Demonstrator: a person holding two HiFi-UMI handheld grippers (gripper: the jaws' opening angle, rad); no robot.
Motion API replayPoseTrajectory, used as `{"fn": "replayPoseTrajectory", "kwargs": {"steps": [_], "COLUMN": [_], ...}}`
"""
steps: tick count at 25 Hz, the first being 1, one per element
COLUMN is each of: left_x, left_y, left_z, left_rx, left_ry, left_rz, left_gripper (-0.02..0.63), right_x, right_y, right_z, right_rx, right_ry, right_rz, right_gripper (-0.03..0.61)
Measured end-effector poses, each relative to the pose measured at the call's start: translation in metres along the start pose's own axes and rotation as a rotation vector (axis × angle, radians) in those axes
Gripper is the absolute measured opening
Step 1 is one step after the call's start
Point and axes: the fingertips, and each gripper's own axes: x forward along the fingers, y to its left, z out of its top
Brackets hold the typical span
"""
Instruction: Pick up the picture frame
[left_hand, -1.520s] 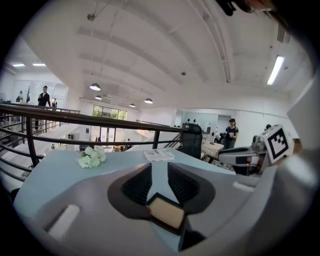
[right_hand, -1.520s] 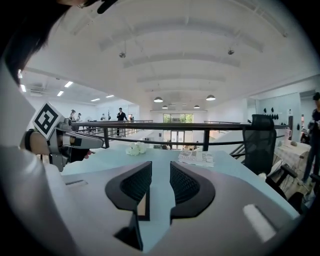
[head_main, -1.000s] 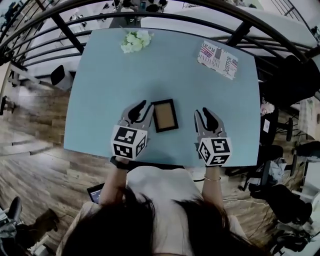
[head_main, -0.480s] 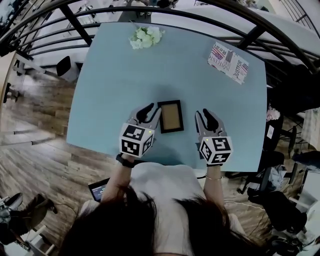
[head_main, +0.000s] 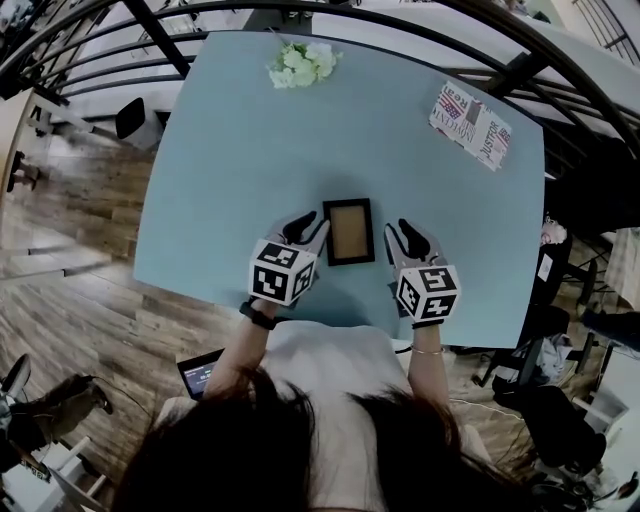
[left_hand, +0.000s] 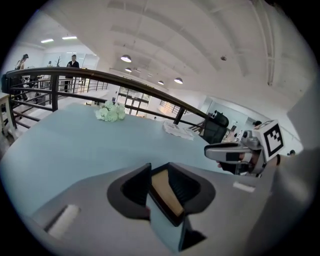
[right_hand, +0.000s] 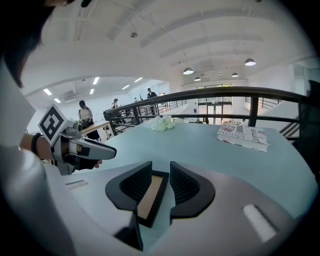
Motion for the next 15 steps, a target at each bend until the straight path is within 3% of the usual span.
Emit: {"fn": "replayPoseTrajectory", "kwargs": {"steps": [15], "left_x": [0.035], "left_y": [0.013], "left_z": [-0.060], "left_rx": [-0.182], "left_ry": [0.177], "left_rz": [-0.049], "left_gripper": [0.106], "right_x": [0.042], "right_y": [-0.001], "right_z": [-0.067], "right_rx": [0.093], "right_ry": [0.189], "right_rz": [0.086], "right_gripper": [0.089]}}
